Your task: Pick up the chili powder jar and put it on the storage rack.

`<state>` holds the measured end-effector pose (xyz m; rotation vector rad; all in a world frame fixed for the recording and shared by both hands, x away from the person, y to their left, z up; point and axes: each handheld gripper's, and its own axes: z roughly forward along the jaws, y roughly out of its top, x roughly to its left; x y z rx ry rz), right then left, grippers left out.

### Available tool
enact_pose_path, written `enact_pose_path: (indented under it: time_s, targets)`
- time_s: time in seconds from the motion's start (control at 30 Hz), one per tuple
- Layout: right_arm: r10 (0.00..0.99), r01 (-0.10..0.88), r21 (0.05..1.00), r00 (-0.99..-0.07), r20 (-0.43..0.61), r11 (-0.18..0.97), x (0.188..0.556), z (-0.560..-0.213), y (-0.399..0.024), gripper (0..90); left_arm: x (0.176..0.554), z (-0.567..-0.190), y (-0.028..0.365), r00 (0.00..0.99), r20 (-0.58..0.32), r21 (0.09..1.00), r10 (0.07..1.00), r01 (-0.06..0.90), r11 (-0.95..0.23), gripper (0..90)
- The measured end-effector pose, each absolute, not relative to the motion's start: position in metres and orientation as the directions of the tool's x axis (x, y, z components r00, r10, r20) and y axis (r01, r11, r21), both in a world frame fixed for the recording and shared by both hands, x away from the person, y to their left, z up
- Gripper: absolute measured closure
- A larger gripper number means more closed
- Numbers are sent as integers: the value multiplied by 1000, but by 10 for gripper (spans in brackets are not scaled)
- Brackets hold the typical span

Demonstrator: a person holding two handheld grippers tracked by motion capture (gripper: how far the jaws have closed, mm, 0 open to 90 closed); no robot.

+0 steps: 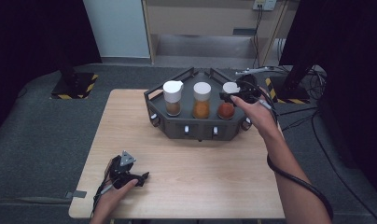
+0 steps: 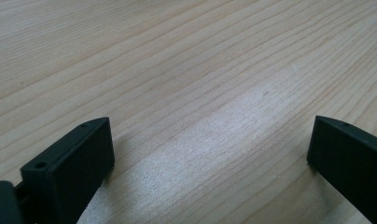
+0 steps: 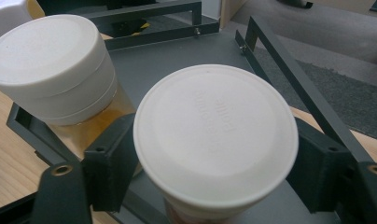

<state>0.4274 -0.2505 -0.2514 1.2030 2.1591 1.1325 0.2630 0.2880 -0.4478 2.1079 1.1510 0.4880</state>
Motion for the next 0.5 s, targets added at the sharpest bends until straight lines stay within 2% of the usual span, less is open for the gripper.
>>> enact_pose_path:
  time_s: [0.23, 0.5]
  targets:
    - [842, 487, 820, -540, 12, 300, 422, -254, -253, 124, 263, -448, 288, 540, 5, 713, 842, 588, -381, 0]
    - [846, 465, 839, -532, 8, 284, 405, -255, -264, 82, 263, -448, 288, 540, 5, 713, 842, 588, -381, 0]
